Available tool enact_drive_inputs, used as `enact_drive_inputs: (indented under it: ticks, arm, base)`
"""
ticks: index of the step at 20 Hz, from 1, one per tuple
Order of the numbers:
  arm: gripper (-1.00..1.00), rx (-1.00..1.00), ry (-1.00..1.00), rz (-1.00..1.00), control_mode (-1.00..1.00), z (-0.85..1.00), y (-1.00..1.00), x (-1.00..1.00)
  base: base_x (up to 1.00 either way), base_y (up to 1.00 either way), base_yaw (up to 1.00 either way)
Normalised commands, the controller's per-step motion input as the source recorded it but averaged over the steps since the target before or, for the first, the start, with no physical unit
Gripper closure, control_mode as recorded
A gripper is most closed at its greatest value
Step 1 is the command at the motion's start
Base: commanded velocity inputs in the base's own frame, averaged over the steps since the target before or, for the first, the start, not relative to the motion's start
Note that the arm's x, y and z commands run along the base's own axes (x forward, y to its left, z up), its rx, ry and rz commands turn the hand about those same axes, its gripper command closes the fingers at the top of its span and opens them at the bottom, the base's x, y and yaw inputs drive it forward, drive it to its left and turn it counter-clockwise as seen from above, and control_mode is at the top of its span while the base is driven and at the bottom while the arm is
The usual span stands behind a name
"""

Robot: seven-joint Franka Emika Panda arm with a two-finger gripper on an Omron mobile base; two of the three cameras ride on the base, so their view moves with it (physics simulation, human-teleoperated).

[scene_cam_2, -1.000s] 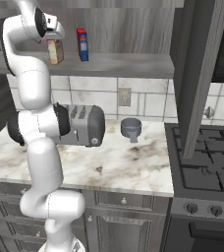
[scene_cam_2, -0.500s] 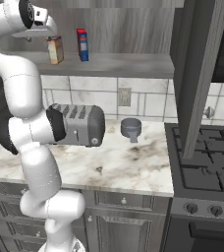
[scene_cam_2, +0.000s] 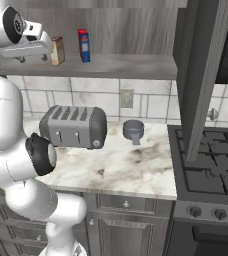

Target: Pick the boxed food and boxed food from the counter and place them in the cabinets closest to them.

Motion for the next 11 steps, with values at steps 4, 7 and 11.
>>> enact_drive_inputs:
  ticks: [4, 7, 11]
  arm:
    - [-1.00, -0.03, -0.08, 0.07, -1.00, -1.00, -0.33, -1.00]
    - [-1.00, -0.04, -0.10, 0.08, -1.00, -1.00, -0.37, -1.00]
    - [-1.00, -0.07, -0.13, 0.06, -1.00, -0.98, -0.43, -1.00]
  base:
    - [0.00, 0.00, 0.00]
    - [0.00, 0.00, 0.00]
    - [0.00, 0.00, 0.00]
